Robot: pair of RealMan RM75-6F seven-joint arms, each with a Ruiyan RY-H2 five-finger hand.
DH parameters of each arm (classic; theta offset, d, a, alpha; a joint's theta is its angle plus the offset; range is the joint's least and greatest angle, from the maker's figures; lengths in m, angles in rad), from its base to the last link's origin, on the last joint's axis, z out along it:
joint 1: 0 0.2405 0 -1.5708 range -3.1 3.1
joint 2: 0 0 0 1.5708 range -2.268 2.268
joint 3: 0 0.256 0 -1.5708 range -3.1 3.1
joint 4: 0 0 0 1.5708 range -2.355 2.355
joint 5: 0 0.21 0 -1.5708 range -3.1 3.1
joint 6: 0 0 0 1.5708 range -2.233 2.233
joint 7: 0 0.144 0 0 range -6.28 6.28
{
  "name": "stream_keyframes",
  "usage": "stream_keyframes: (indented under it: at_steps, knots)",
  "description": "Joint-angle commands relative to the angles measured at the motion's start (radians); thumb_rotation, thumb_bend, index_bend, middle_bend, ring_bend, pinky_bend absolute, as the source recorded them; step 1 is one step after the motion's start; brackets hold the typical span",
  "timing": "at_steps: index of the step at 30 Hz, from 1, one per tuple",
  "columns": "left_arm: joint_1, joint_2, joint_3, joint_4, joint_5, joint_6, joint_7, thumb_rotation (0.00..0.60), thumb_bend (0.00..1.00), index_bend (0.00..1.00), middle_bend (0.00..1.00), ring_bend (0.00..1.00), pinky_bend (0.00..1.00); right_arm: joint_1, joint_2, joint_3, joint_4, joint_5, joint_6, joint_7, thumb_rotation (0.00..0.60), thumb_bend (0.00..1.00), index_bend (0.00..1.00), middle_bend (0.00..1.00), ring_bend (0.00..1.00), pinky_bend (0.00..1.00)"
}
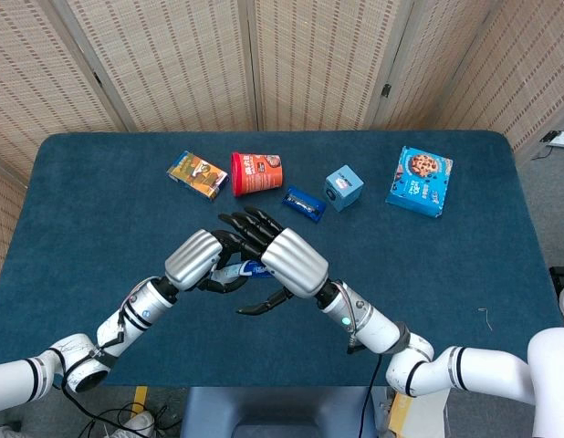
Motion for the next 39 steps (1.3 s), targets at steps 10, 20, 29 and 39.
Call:
stream_keyframes:
  at_steps: [10,20,29,39]
  knots:
    - [-0.006,0.007,-0.007,-0.014,0.001,-0.005,-0.006,0.600,0.60,0.80,0.88,0.77,0.52,0.017,-0.035,0.007,0.038,0.008,-0.001,0.017,0.123,0.07,0.00,0.00,0.00,0.00]
    - [-0.008,0.007,0.000,-0.007,0.006,-0.015,0.026,0.600,0.60,0.80,0.88,0.77,0.52,0.024,-0.044,0.006,0.043,-0.002,0.009,0.034,0.125,0.07,0.00,0.00,0.00,0.00]
    - [0.004,0.011,0.054,0.041,-0.027,-0.098,0.187,0.600,0.60,0.80,0.88,0.77,0.51,-0.042,0.082,-0.016,-0.052,-0.024,0.067,0.020,0.121,0.07,0.00,0.00,0.00,0.00]
    - [0.004,-0.053,0.049,0.099,-0.280,-0.277,0.495,0.600,0.60,0.78,0.88,0.76,0.52,-0.139,0.205,-0.054,-0.123,-0.020,0.123,-0.047,0.122,0.07,0.00,0.00,0.00,0.00]
